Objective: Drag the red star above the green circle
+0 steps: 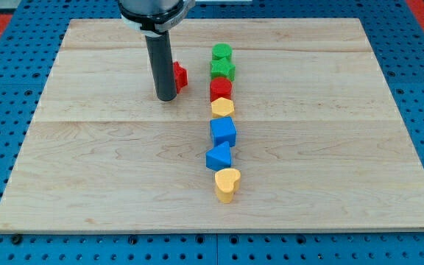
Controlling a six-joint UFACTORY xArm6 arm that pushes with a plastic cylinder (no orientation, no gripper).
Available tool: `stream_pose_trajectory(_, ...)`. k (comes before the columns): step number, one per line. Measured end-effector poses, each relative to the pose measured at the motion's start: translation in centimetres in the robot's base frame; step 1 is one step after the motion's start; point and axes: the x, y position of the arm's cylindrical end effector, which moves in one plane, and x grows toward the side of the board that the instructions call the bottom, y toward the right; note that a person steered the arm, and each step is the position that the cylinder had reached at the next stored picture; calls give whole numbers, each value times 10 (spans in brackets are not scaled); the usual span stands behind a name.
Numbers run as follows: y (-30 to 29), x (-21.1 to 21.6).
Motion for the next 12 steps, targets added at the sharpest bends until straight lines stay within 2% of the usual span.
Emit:
stream_pose_trajectory(2,27,-98)
stream_pose_trajectory(3,6,-125)
stream_pose_trajectory(4,-56,-154)
stream_pose_trajectory(5,-24,-167)
stream_pose_trajectory(7,63,-143)
stream_pose_trajectory(9,71,-120)
stream_pose_trajectory(11,91,-187)
stream_pose_trajectory(12,96,-189)
